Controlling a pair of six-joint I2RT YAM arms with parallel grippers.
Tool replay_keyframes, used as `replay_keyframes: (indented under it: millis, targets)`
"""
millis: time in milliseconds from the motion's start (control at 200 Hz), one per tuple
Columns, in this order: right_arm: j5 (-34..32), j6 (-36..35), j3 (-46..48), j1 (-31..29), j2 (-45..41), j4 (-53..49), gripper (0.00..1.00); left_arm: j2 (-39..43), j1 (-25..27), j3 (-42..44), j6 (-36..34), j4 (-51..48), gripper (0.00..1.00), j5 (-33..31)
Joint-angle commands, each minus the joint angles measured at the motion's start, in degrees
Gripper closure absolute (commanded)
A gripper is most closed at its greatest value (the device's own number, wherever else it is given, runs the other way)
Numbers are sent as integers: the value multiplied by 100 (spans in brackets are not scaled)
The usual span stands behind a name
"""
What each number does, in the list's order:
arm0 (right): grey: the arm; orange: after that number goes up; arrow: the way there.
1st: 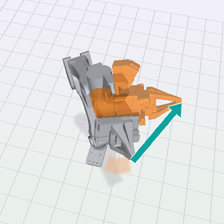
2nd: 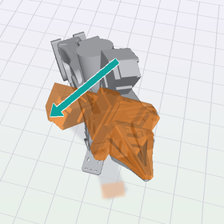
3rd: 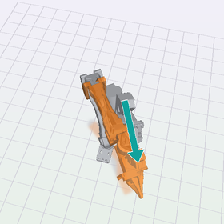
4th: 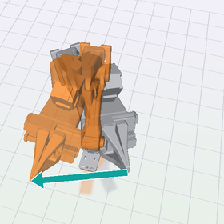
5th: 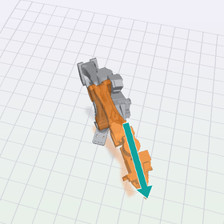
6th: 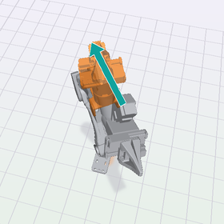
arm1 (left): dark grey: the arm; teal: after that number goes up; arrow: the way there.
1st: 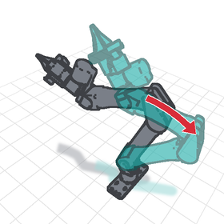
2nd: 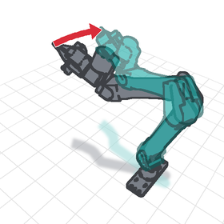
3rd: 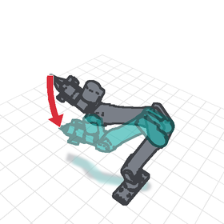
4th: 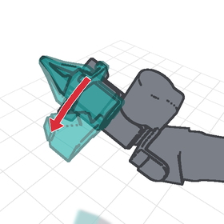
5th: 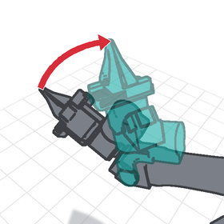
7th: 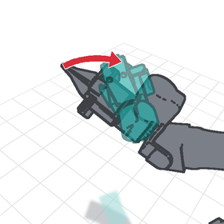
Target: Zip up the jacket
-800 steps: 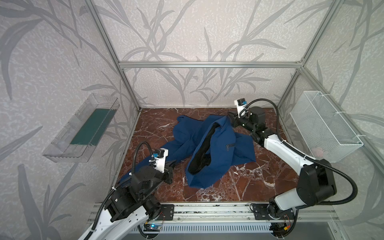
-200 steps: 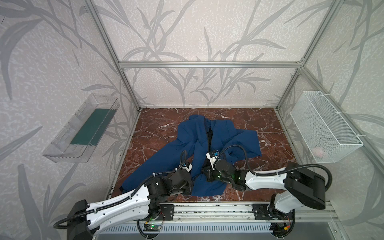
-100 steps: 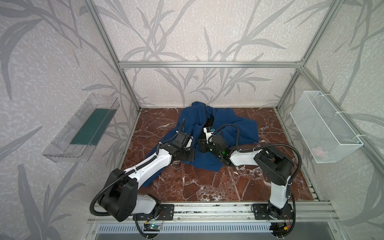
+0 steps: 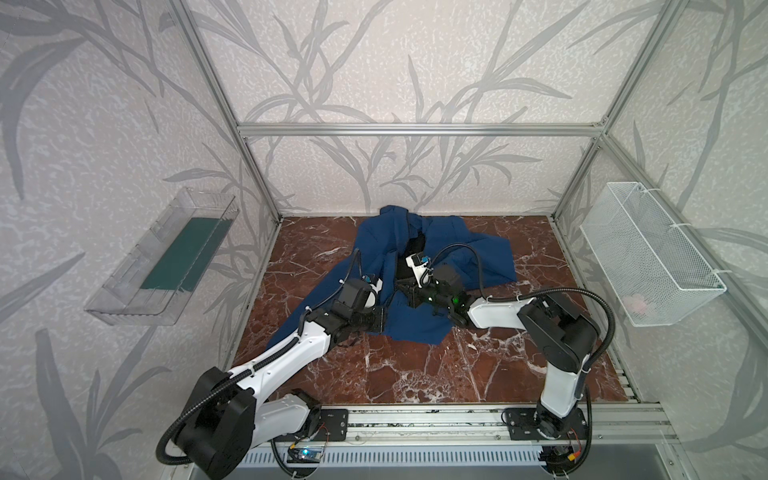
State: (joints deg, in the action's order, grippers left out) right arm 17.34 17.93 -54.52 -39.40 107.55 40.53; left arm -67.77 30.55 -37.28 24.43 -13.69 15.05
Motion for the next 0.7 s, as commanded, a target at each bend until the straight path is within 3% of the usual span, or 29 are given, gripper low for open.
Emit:
replay_keyframes:
  millis: [0,135,225,300,340,425,535,645,695]
  targets:
    - [-1968,-585,-516,1135,-37,253,100,86,250,311,122,-1940,100,283]
    - [-1598,-618,-449,1316,-441,305,100,-10,363,221,108,-2018,100,299]
    - [-1038,-390,-12,1259,-1035,286,100,54,357,5,47,-1890,100,486]
    - [-1042,-380,620,986,-1721,301,100,138,350,-212,89,-1787,100,419]
    - [-1304,-462,999,723,-2093,258,100,171,305,-310,135,-1794,85,385]
    - [-1685,-367,1570,227,-2730,-367,100,260,271,-439,-171,-1818,42,488]
    - [-2240,-25,2227,-507,-3082,-407,97,481,259,-537,-372,-2106,14,424]
    - [-2987,184,2659,-1146,-3193,-398,91,864,235,-511,9,-2313,8,384]
    - [-3108,387,2767,-1274,-3256,-528,79,1117,236,-342,340,-2161,8,610]
